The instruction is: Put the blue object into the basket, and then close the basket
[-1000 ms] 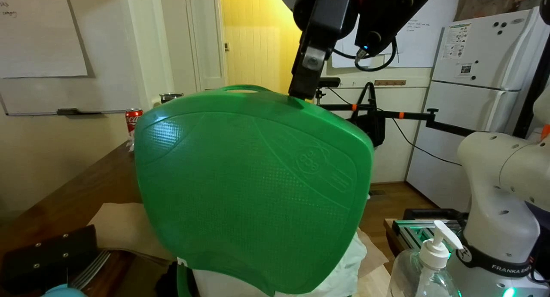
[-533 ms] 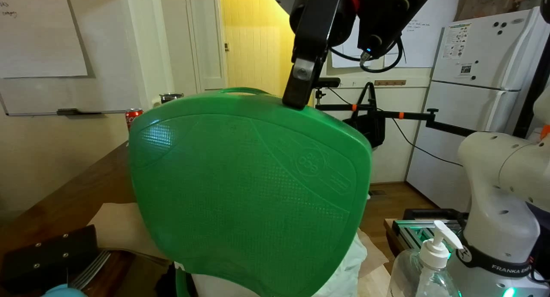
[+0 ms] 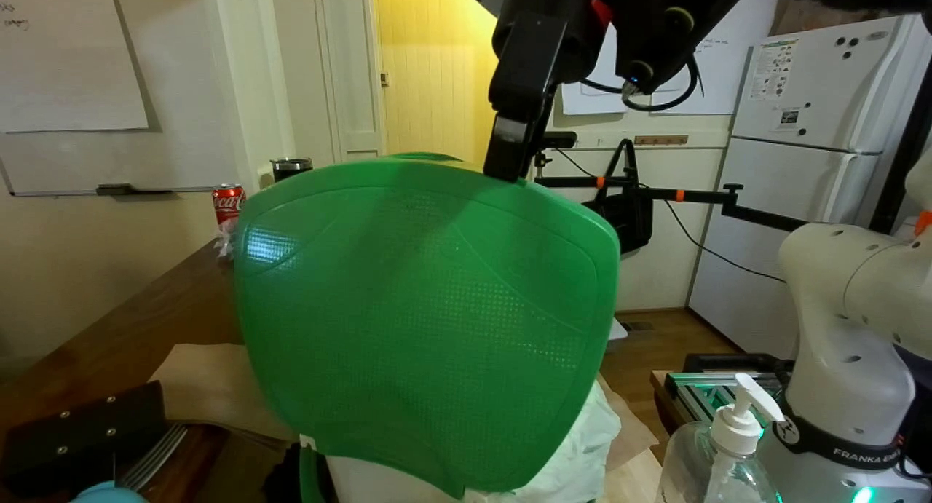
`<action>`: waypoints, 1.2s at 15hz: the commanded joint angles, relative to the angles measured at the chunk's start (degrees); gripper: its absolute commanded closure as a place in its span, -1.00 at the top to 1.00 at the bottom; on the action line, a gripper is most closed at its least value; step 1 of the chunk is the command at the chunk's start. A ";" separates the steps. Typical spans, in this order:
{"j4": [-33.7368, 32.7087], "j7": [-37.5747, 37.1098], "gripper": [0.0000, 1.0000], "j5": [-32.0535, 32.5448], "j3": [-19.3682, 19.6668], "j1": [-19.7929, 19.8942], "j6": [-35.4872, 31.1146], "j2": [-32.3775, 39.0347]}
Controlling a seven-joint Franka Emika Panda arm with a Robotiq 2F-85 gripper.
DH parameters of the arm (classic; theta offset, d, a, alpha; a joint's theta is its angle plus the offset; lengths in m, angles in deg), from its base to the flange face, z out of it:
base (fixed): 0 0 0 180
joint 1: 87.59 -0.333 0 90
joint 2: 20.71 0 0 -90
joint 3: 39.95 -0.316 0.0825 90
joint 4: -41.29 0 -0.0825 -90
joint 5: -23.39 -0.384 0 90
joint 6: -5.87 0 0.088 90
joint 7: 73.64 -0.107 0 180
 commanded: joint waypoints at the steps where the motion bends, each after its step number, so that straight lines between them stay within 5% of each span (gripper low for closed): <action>1: -0.27 -4.01 1.00 6.65 -1.97 2.07 3.56 0.59; 11: -1.03 -5.28 1.00 22.23 -3.59 3.41 18.94 1.70; 18: 1.59 2.16 1.00 19.57 0.43 2.44 15.50 -1.60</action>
